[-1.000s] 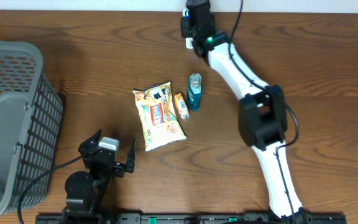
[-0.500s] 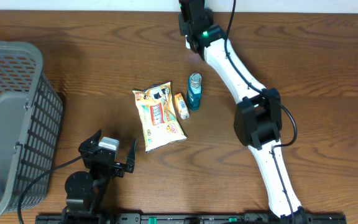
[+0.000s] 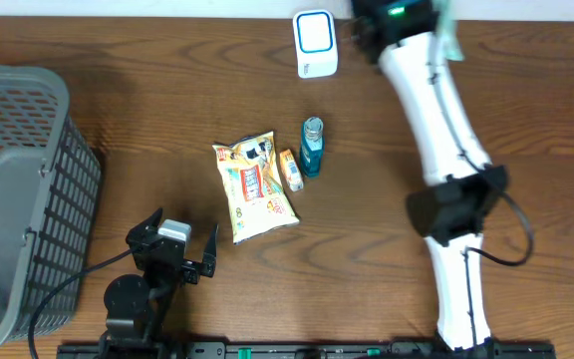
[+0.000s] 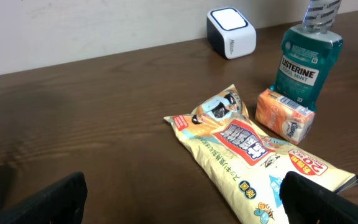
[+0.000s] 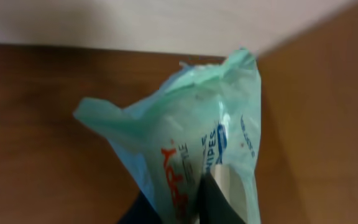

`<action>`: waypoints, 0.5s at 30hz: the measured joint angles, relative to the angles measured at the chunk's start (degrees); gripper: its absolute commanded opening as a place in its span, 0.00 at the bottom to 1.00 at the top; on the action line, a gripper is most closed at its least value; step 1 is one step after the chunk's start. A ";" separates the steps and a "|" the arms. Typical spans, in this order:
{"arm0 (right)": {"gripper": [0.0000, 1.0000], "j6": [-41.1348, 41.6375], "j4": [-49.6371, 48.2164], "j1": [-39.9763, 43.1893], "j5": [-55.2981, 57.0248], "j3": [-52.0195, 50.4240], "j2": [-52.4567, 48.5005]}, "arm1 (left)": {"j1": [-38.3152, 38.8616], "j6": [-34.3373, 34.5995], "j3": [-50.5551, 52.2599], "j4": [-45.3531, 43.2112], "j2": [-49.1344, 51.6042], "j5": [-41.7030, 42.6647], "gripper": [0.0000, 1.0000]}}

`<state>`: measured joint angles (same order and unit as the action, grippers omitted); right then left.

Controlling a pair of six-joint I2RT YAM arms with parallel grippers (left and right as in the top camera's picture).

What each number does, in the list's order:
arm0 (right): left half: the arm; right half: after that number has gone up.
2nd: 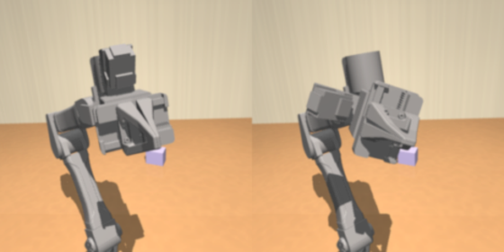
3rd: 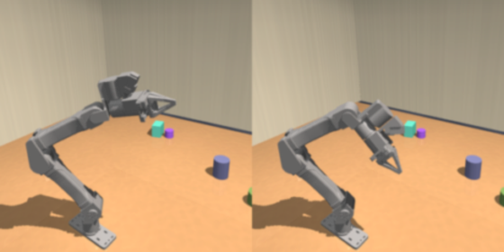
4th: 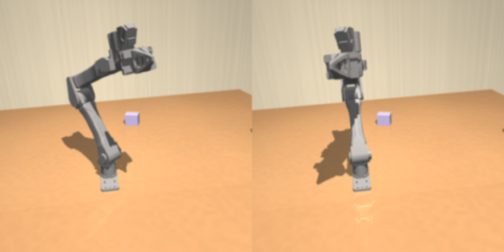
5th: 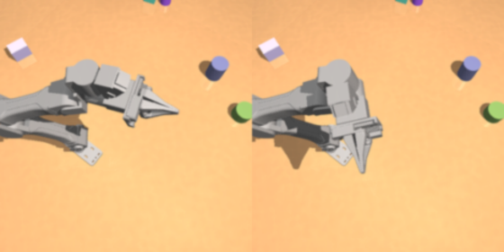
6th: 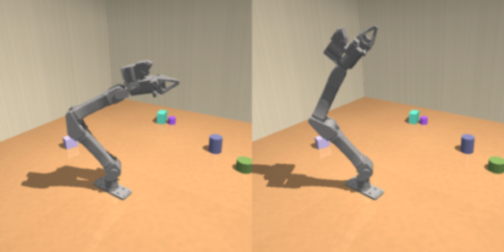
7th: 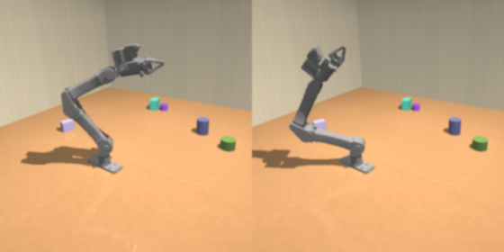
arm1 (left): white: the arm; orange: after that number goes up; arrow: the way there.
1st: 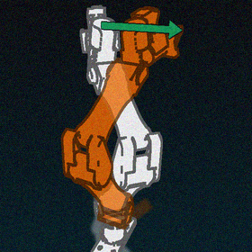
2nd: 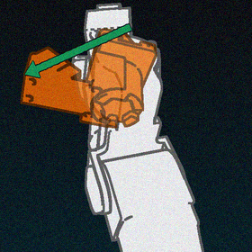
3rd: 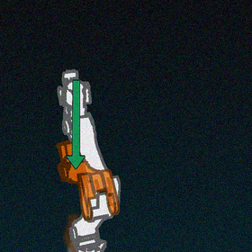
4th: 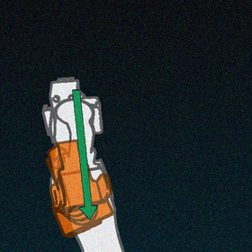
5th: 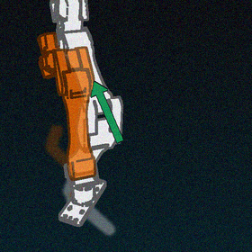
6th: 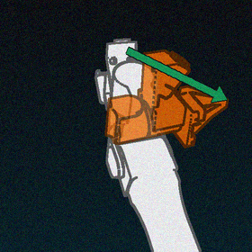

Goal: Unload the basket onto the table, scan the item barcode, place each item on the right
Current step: 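Move the green pack to the right table edge and release it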

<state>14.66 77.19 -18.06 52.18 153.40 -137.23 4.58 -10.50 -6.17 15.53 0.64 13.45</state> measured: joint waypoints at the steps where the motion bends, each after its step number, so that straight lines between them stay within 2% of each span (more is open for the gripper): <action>1: 0.01 1.60 3.19 2.05 0.00 0.28 0.59 | 0.00 0.00 0.00 0.00 0.00 0.00 0.98; 4: 0.01 5.68 7.61 10.14 -2.29 0.02 1.25 | 0.00 0.00 0.00 0.00 0.00 0.00 0.98; 7: 0.01 7.82 7.74 18.99 -7.02 -3.63 1.25 | 0.00 0.00 0.00 0.00 0.00 0.00 0.98; 15: 0.01 9.70 -0.83 37.70 -18.58 -21.88 1.22 | 0.00 0.00 0.00 0.00 0.00 0.00 0.98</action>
<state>24.36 76.36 19.64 33.61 131.52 -136.00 4.58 -10.50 -6.17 15.53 0.64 13.45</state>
